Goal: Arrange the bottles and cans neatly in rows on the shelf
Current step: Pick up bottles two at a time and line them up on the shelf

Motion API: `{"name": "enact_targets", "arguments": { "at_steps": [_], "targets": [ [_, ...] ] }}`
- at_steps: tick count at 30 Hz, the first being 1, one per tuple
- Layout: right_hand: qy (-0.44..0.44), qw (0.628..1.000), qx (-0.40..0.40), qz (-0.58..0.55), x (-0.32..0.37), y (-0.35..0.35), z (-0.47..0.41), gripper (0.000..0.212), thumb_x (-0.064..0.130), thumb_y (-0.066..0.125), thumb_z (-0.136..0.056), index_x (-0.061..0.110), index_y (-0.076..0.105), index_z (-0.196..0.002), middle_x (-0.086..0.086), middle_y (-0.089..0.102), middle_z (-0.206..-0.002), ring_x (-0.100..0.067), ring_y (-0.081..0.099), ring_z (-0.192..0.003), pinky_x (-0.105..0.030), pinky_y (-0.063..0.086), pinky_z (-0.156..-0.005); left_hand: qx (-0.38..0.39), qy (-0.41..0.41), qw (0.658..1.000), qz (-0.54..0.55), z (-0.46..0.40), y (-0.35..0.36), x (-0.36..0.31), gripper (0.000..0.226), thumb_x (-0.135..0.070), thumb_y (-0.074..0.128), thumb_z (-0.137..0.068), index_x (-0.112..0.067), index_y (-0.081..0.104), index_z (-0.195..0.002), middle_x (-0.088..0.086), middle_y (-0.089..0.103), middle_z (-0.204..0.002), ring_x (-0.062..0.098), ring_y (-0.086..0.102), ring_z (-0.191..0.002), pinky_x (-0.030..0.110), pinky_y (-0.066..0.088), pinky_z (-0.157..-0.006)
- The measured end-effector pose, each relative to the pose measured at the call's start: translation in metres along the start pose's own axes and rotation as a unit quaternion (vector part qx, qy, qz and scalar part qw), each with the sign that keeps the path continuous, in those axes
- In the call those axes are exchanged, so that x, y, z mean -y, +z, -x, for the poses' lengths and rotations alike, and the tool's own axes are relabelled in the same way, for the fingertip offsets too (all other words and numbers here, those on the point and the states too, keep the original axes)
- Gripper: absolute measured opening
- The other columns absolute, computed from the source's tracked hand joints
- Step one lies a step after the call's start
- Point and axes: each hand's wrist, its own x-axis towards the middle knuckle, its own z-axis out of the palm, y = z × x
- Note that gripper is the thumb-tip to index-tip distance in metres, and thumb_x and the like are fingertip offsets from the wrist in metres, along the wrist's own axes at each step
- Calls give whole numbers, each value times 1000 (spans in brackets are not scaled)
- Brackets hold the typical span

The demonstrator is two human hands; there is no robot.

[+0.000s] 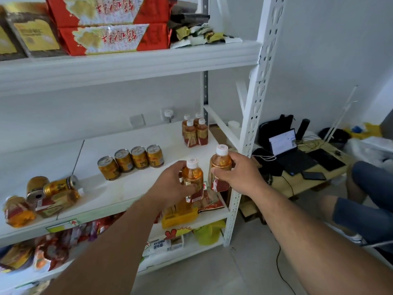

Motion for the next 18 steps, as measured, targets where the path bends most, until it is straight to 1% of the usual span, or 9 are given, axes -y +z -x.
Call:
{"name": "enact_targets", "arguments": {
  "at_steps": [3, 7, 9, 11, 12, 15, 16, 18],
  "targets": [
    [-5, 1000, 10, 12, -6, -13, -19, 42, 45, 82, -78, 32, 68, -116, 16, 69, -102, -5, 64, -97, -30, 53, -85, -7, -9, 1000, -3, -22, 11, -7, 67, -23, 81, -73, -27, 52, -133, -11, 64, -118, 8, 61, -108, 33, 53, -95],
    [1, 1000, 20, 22, -12, -20, -47, 45, 47, 80, -80, 35, 66, -121, 17, 68, -104, -3, 62, -95, -23, 45, -75, -11, -15, 1000, -1, -50, 19, -9, 66, -22, 82, -73, -29, 53, -131, -12, 65, -116, 7, 61, -108, 37, 55, -95],
    [7, 1000, 26, 16, -15, -20, -66, 48, 46, 80, -80, 34, 64, -124, 17, 66, -105, -5, 61, -98, -25, 46, -79, -12, -20, 1000, 1, -70, 21, -7, 67, -22, 82, -73, -27, 53, -132, -10, 65, -117, 9, 62, -109, 38, 55, -95],
    [10, 999, 34, 8, -16, -18, -86, 48, 44, 80, -82, 33, 63, -125, 16, 64, -106, -7, 60, -100, -28, 47, -84, -14, -24, 1000, -6, -91, 20, -6, 68, -21, 83, -73, -24, 52, -134, -9, 65, -117, 10, 62, -108, 36, 54, -95],
    [11, 999, 37, 9, -17, -16, -98, 45, 42, 79, -82, 34, 62, -124, 17, 63, -104, -7, 59, -99, -27, 45, -83, -16, -26, 999, -10, -102, 19, -3, 68, -20, 83, -74, -23, 52, -134, -10, 64, -116, 10, 61, -107, 33, 54, -94],
    [13, 999, 41, 8, -20, -8, -131, 41, 40, 80, -83, 36, 62, -120, 21, 60, -98, -5, 57, -95, -25, 43, -81, -14, -25, 1000, -10, -134, 16, 5, 65, -18, 82, -75, -24, 52, -132, -15, 61, -109, 5, 59, -100, 22, 50, -84],
    [15, 999, 41, 10, -19, -4, -142, 43, 41, 80, -83, 35, 62, -122, 21, 60, -99, -6, 58, -96, -26, 45, -83, -11, -27, 1000, -8, -146, 14, 9, 63, -18, 82, -75, -26, 52, -130, -16, 61, -107, 5, 59, -100, 21, 49, -84],
    [18, 999, 42, 25, -19, 3, -166, 46, 43, 79, -83, 34, 62, -125, 18, 63, -105, -7, 58, -101, -29, 47, -88, -9, -29, 1000, -3, -170, 11, 19, 58, -19, 82, -75, -34, 51, -122, -19, 61, -106, 8, 60, -104, 25, 52, -87]
  ]
}}
